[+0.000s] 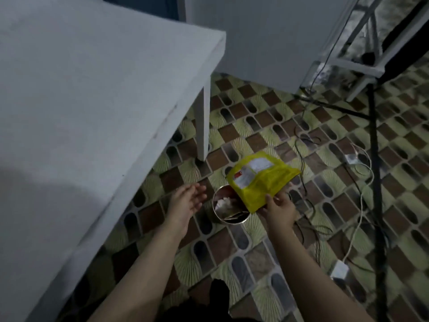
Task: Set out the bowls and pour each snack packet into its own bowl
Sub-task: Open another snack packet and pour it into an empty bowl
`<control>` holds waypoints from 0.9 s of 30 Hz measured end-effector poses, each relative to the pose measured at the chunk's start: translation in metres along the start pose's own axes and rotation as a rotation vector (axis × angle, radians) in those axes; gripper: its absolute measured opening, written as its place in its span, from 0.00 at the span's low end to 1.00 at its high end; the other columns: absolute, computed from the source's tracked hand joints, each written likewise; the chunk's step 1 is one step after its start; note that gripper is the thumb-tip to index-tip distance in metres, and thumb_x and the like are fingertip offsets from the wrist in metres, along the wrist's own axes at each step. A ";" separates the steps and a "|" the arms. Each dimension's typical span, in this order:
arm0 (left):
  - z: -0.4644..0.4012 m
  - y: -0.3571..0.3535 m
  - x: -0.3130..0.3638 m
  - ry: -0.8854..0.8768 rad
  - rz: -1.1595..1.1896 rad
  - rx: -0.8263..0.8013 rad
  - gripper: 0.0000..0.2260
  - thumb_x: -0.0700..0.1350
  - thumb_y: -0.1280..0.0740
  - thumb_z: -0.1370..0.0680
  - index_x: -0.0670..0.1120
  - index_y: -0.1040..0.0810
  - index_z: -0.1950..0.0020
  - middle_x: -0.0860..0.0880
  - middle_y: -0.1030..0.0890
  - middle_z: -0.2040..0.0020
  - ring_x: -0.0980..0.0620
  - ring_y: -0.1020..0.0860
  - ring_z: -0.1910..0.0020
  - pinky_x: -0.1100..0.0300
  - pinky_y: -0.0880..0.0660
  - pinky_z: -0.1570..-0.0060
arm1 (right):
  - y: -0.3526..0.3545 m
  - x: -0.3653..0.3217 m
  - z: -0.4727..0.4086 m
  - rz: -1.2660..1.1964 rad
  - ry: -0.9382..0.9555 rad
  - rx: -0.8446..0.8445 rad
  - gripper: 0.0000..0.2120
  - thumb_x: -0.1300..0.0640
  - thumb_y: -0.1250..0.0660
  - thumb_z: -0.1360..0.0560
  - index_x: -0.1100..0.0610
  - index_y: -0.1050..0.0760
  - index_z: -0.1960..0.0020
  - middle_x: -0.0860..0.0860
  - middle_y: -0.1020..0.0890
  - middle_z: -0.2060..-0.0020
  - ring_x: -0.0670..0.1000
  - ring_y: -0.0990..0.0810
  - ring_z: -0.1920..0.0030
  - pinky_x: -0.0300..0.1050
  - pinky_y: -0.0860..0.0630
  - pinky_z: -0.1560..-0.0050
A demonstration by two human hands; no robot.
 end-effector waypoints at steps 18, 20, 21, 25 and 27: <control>-0.203 0.032 -0.208 -0.064 -0.200 -0.061 0.13 0.47 0.39 0.17 0.50 0.26 0.33 0.55 0.18 0.41 0.53 0.20 0.41 0.53 0.26 0.37 | -0.132 0.325 -0.154 -0.086 -0.497 -0.232 0.19 0.56 0.41 0.17 0.60 0.33 0.28 0.61 0.23 0.40 0.59 0.22 0.47 0.54 0.20 0.54; -0.206 0.035 -0.206 -0.076 -0.258 -0.074 0.14 0.49 0.40 0.17 0.53 0.28 0.31 0.58 0.19 0.39 0.55 0.21 0.40 0.52 0.27 0.35 | -0.137 0.315 -0.151 -0.061 -0.476 -0.267 0.22 0.53 0.40 0.18 0.54 0.35 0.25 0.57 0.26 0.35 0.59 0.22 0.42 0.49 0.21 0.59; -0.204 0.036 -0.202 -0.081 -0.276 -0.077 0.14 0.50 0.40 0.17 0.54 0.28 0.31 0.58 0.20 0.38 0.55 0.21 0.39 0.52 0.28 0.35 | -0.140 0.301 -0.146 -0.067 -0.429 -0.285 0.22 0.52 0.40 0.18 0.52 0.36 0.25 0.56 0.26 0.34 0.58 0.22 0.41 0.48 0.20 0.58; -0.163 0.024 -0.153 -0.141 -0.304 -0.074 0.15 0.49 0.41 0.17 0.53 0.30 0.30 0.58 0.22 0.36 0.54 0.22 0.37 0.53 0.27 0.35 | -0.142 0.188 -0.100 -0.029 -0.146 -0.339 0.19 0.52 0.39 0.18 0.48 0.32 0.28 0.52 0.22 0.38 0.55 0.19 0.45 0.58 0.20 0.43; -0.129 0.011 -0.117 -0.209 -0.304 -0.054 0.15 0.46 0.41 0.17 0.53 0.29 0.30 0.57 0.22 0.36 0.55 0.23 0.37 0.56 0.27 0.36 | -0.138 0.125 -0.067 -0.072 0.004 -0.333 0.14 0.52 0.39 0.19 0.47 0.28 0.33 0.48 0.20 0.44 0.59 0.17 0.48 0.61 0.19 0.45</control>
Point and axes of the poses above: each hand's wrist, its own z-axis away from the middle knuckle, its own y-axis out of the back of the hand, x = y × z, the point moved 6 cm from there along -z, towards the middle knuckle
